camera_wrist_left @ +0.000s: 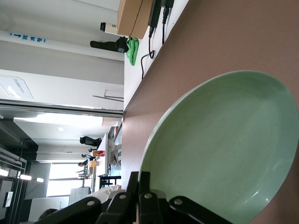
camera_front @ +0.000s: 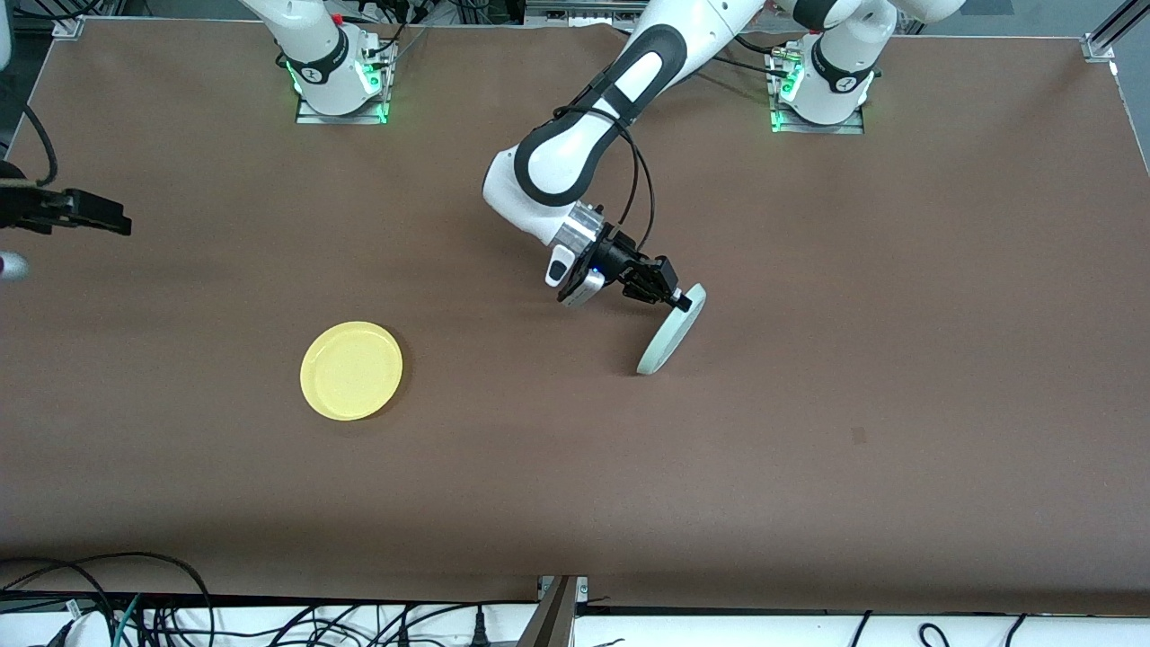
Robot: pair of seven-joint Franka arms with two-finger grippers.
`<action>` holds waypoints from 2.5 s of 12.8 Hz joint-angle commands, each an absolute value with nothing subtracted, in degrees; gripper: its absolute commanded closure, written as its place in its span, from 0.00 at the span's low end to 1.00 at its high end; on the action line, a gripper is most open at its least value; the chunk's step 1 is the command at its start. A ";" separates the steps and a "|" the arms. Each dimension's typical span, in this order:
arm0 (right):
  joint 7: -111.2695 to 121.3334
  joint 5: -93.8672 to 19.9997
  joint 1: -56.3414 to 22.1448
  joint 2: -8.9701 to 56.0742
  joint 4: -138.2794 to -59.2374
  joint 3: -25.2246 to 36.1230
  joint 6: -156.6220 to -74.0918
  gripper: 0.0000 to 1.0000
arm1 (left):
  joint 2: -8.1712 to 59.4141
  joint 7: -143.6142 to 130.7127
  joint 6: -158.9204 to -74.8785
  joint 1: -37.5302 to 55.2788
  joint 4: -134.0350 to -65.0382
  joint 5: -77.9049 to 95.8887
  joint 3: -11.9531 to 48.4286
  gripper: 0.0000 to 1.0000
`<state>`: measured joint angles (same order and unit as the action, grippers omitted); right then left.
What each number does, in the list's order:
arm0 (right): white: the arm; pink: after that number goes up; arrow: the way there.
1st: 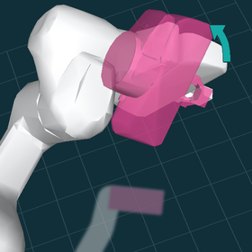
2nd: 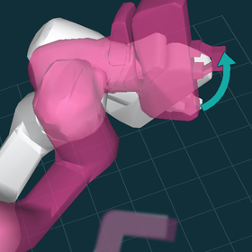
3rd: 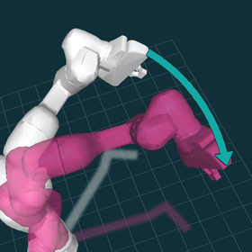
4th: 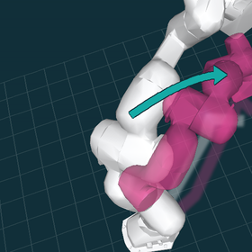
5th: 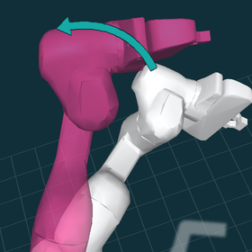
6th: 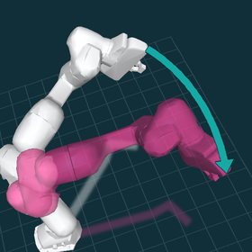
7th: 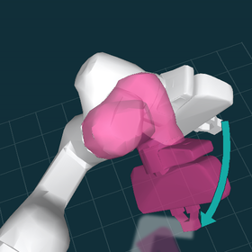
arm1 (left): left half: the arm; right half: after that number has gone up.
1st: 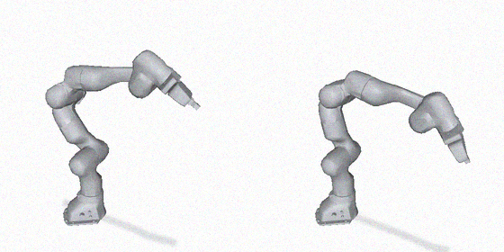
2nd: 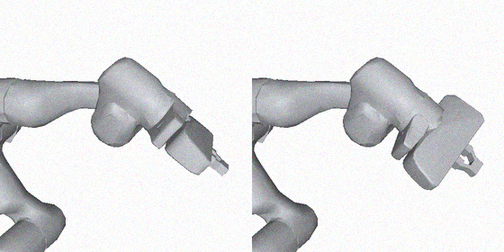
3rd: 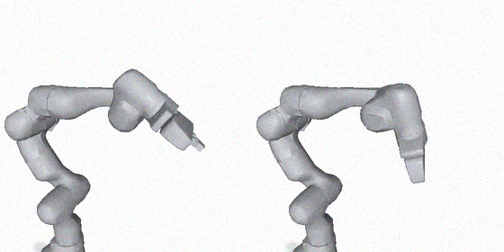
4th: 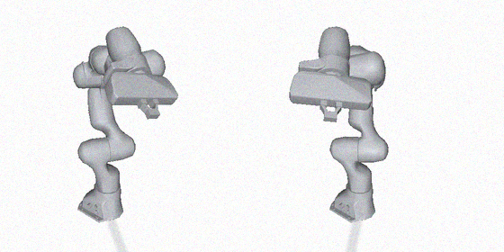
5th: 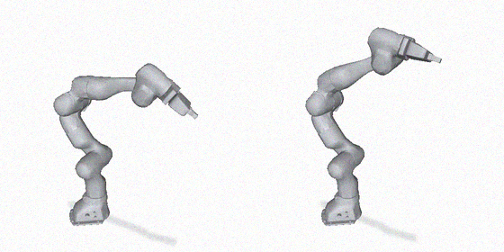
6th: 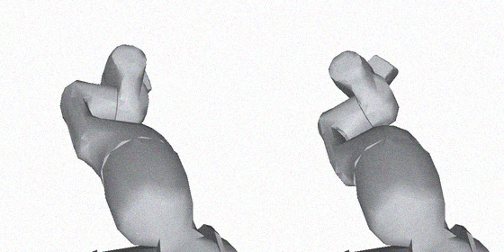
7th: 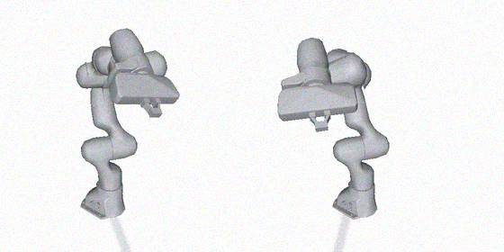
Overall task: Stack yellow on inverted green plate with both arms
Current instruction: 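Lower the green plate with the left gripper while the right gripper grasps yellow, then release the green plate and withdraw the left gripper while the right gripper lifts yellow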
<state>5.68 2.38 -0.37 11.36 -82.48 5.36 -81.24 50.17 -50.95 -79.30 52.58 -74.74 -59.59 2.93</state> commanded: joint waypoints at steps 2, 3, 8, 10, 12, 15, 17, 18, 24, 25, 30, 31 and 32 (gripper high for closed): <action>7.29 -1.03 0.70 17.21 -81.47 5.54 -85.41 0.00 | 52.73 -53.17 -77.78 54.05 -70.93 -58.10 2.37 1.00; 7.29 -3.58 0.88 19.58 -81.47 5.54 -86.13 0.00 | 53.34 -53.35 -77.78 54.14 -69.45 -56.09 2.37 1.00; 6.94 -11.51 2.02 30.13 -82.18 5.45 -93.32 0.00 | 53.79 -53.61 -78.57 54.49 -68.29 -51.78 2.63 0.12; 6.94 -14.05 2.02 33.47 -83.31 5.45 -98.06 0.00 | 53.62 -54.57 -81.99 54.49 -68.29 -46.61 2.64 0.00; 6.94 -14.94 1.93 35.85 -84.98 5.28 -102.90 0.00 | 52.74 -54.23 -84.62 53.27 -66.29 -41.60 2.64 0.00; 6.68 -17.74 1.23 38.49 -88.93 4.75 -111.33 0.00 | 52.65 -53.96 -88.13 48.71 -57.94 -24.76 2.81 0.00; 6.77 -20.03 0.44 39.63 -91.04 4.57 -115.82 0.00 | 51.77 -53.97 -93.93 45.81 -57.48 -13.76 2.73 0.00; 6.68 -20.30 -0.26 39.64 -92.36 4.48 -117.75 0.00 | 51.77 -54.05 -95.87 45.44 -57.48 -11.36 2.72 0.00; 7.03 -20.30 -1.23 39.55 -98.52 3.87 -125.77 0.06 | 51.77 -53.96 -108.88 42.28 -57.75 0.25 2.72 0.00; 7.21 -20.30 -1.23 39.55 -98.53 3.87 -125.77 0.29 | 50.98 -53.79 -108.72 41.67 -57.74 -0.17 2.46 0.00; 7.12 -20.30 -1.23 39.46 -98.44 3.87 -125.16 1.00 | 41.68 -31.51 -94.96 31.22 -60.12 -0.70 1.94 0.00; 7.12 -20.30 -1.23 39.38 -98.44 3.69 -125.07 1.00 | 40.01 -27.38 -92.75 28.59 -60.12 -1.14 1.85 0.00; 7.12 -20.30 -1.23 39.20 -98.18 3.34 -124.98 1.00 | 37.90 -25.16 -91.51 25.43 -60.29 -1.75 2.02 0.00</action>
<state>6.18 -19.35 -1.48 40.39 -96.74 4.17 -124.79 42.69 -30.84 -94.01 29.70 -57.58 -1.85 1.46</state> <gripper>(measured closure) 0.815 0.000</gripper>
